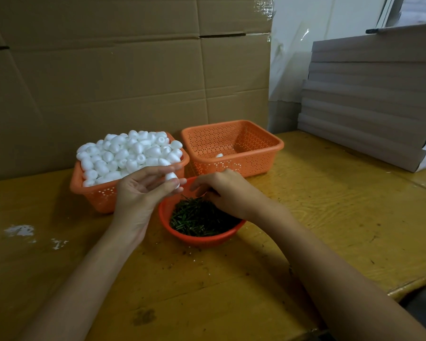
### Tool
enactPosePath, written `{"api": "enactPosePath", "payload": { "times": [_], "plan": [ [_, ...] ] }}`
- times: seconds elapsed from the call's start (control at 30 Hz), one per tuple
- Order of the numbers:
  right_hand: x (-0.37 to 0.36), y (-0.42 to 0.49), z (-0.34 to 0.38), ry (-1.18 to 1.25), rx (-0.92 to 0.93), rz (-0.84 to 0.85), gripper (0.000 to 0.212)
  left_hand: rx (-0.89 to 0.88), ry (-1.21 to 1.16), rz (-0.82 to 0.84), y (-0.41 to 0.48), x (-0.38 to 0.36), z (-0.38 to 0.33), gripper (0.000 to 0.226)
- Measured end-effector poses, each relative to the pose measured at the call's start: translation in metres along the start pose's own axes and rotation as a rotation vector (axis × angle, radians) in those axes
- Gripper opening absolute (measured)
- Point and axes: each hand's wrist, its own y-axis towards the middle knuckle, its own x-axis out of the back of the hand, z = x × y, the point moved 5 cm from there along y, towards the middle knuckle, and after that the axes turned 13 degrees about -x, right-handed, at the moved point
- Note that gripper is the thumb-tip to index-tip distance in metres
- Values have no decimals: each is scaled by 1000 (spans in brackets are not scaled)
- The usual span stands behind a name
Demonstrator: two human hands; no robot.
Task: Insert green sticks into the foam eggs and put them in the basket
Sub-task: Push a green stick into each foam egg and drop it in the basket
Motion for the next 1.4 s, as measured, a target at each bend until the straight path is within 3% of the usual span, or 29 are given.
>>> {"api": "enactPosePath", "payload": {
  "times": [0.9, 1.07, 1.4],
  "plan": [
    [1, -1, 1, 18, 6, -13, 49, 31, -61, 5, 1, -3, 1, 30],
    [1, -2, 1, 15, 3, -19, 51, 34, -56, 29, 1, -1, 3, 22],
    [1, -2, 2, -2, -4, -24, 54, 47, -9, -32, 1, 1, 5, 31]
  ]
}}
